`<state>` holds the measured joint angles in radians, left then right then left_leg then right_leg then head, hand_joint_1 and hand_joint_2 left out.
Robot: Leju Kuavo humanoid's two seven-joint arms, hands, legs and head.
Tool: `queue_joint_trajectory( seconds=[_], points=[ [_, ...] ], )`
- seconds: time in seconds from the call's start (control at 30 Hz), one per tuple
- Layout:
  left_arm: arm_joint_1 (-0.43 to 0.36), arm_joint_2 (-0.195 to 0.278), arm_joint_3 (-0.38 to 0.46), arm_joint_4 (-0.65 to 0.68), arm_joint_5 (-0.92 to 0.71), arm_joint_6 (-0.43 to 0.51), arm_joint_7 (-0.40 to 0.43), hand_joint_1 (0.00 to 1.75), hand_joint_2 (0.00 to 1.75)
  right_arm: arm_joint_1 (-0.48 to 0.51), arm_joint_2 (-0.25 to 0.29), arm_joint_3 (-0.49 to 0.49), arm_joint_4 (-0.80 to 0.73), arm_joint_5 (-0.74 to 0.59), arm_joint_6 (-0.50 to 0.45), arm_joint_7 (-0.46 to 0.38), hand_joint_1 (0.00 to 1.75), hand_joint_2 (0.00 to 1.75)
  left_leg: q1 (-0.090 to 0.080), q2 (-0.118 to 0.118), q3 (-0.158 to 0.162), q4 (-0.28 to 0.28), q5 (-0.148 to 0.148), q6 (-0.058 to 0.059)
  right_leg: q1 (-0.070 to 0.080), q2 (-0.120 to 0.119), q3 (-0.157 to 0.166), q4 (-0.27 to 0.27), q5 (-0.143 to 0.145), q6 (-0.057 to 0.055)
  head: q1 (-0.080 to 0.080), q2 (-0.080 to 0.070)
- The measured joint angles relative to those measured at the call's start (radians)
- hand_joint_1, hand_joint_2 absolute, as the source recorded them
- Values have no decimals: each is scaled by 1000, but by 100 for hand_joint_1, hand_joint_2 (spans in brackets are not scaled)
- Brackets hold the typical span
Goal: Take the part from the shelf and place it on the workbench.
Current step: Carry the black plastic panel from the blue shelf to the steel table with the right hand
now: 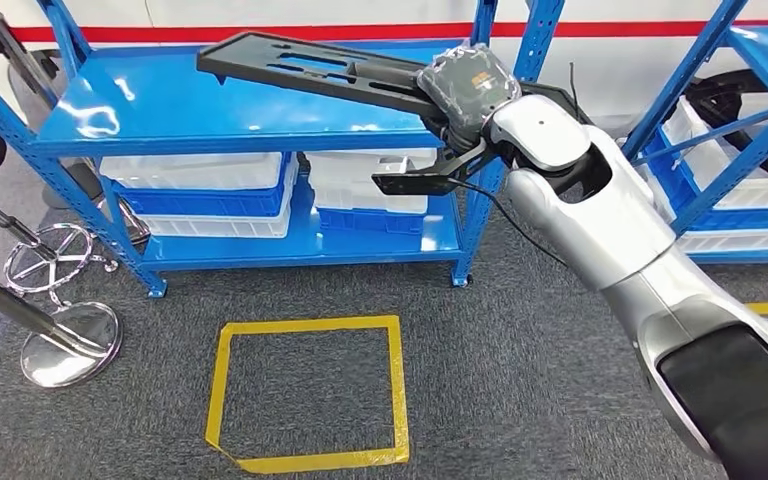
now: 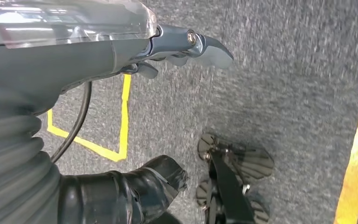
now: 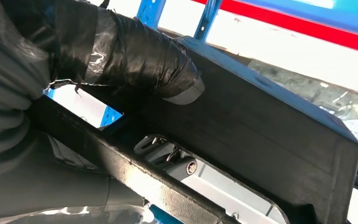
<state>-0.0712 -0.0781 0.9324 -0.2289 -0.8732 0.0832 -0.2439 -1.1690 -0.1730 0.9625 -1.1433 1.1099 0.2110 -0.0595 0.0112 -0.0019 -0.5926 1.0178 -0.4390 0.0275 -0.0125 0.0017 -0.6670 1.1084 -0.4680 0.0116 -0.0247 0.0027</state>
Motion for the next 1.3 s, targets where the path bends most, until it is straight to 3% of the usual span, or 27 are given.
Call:
queue_joint_trajectory(
  seconds=[0.07,0.1,0.13,0.17,0.2,0.23,0.3,0.37,0.47,0.53,0.6,0.63,0.67,0.7,0.8,0.87,0.93,0.97,1.03,1.1,1.17,1.2,1.23,1.3],
  points=[
    [0,0,0,0,-2,0,1,0,175,3,-2,0,0,2,-3,4,175,175,-1,1,-4,0,4,6,-1,-1,-51,123,-69,4,0,0],
    [0,0,0,0,-4,0,1,0,175,6,-3,0,0,3,-4,5,175,175,-1,1,-7,0,5,7,-1,-1,-76,184,-94,6,0,0],
    [0,0,0,0,-5,0,1,0,175,10,-3,0,0,3,-4,5,175,175,-2,1,-8,2,6,8,-1,-1,-88,218,-102,6,0,0],
    [0,0,0,0,-5,0,1,0,175,12,-4,0,0,3,-4,5,175,175,-2,0,-9,3,6,8,-1,-1,-82,213,-89,5,0,0],
    [0,-1,1,0,-5,0,1,0,175,14,-4,0,0,3,-4,5,175,175,-2,-1,-9,6,5,7,-1,-1,-57,170,-61,3,0,0],
    [0,-1,1,0,-5,0,1,0,175,13,-4,0,0,3,-4,5,175,175,-2,-1,-9,8,4,6,0,-1,-20,98,-27,-1,0,0],
    [0,-3,1,0,-5,0,1,0,175,11,-3,0,0,4,-4,5,175,175,-4,-4,-15,13,3,-1,5,0,40,-20,12,-9,0,0],
    [0,-4,2,0,-6,0,2,0,175,11,-2,0,-1,10,-5,4,175,175,-5,-8,-23,15,6,-9,11,-1,52,-51,14,-14,0,0],
    [0,-4,7,0,-7,0,3,0,175,11,-2,0,-2,20,-5,4,175,175,-6,-14,-29,20,1,-23,4,-12,53,-65,23,-26,-1,0],
    [1,-4,10,0,-7,1,4,0,175,9,0,0,-2,21,-5,5,175,175,-4,-11,-58,86,-43,-33,-2,-22,56,-76,30,-36,-3,0],
    [1,-5,13,0,-8,1,4,0,175,8,1,0,-2,21,-5,4,175,175,0,-7,-116,217,-105,-45,0,-32,55,-77,31,-40,-5,0],
    [1,-5,14,0,-8,1,4,0,175,9,1,0,-2,21,-5,4,175,175,1,-6,-140,270,-121,-48,0,-38,55,-77,31,-40,-5,0],
    [1,-5,15,0,-8,1,4,0,175,11,2,0,-2,21,-5,4,175,175,2,-5,-149,289,-119,-50,1,-45,55,-76,30,-40,-5,0],
    [2,-5,15,0,-8,1,4,0,175,12,2,1,-2,21,-5,4,175,175,2,-2,-138,266,-98,-51,1,-53,55,-75,30,-40,-5,0],
    [0,-5,16,0,-8,1,4,0,175,11,2,1,-2,21,-5,4,175,175,-3,41,-40,68,-10,-45,3,-75,57,-70,25,-33,-5,0],
    [-2,-5,16,0,-9,1,4,0,175,10,2,1,-2,21,-5,4,175,175,-12,58,-13,6,3,-32,8,-90,56,-67,22,-25,-5,0],
    [-2,-5,16,0,-9,1,4,0,175,9,2,1,-2,21,-5,4,175,175,-15,38,-16,5,6,-19,10,-109,58,-69,22,-17,-4,0],
    [-2,-6,16,0,-9,0,4,0,175,9,2,1,-2,21,-5,4,175,175,-14,28,-16,1,9,-13,9,-106,59,-66,19,-11,-4,0],
    [-2,-9,16,0,-9,0,4,0,175,8,2,1,-2,21,-5,4,175,175,-9,11,-15,-7,17,-1,5,-71,45,-34,-10,-1,-4,0],
    [-3,-11,16,0,-9,0,4,0,175,8,1,1,-2,21,-5,4,175,175,-7,-6,-16,-11,22,7,2,-22,-5,82,-76,2,-4,0],
    [-3,-11,16,0,-9,0,4,0,175,12,0,1,0,21,-5,3,175,175,-7,-29,-18,-8,24,11,0,-5,-58,204,-122,2,-4,0],
    [-4,-11,16,0,-10,0,4,0,175,14,-1,1,2,21,-5,3,175,175,-7,-43,-18,-6,24,11,-1,-3,-66,219,-116,2,-4,0],
    [-4,-11,16,0,-10,0,4,0,175,15,-2,1,3,22,-5,3,175,175,-7,-56,-18,-3,23,11,-2,-2,-56,195,-91,0,-4,0],
    [-3,-12,17,0,-13,0,4,0,175,15,-2,2,4,23,-6,3,175,175,-6,-84,-19,5,19,8,-4,23,-1,72,-19,-6,-4,0]
  ],
)
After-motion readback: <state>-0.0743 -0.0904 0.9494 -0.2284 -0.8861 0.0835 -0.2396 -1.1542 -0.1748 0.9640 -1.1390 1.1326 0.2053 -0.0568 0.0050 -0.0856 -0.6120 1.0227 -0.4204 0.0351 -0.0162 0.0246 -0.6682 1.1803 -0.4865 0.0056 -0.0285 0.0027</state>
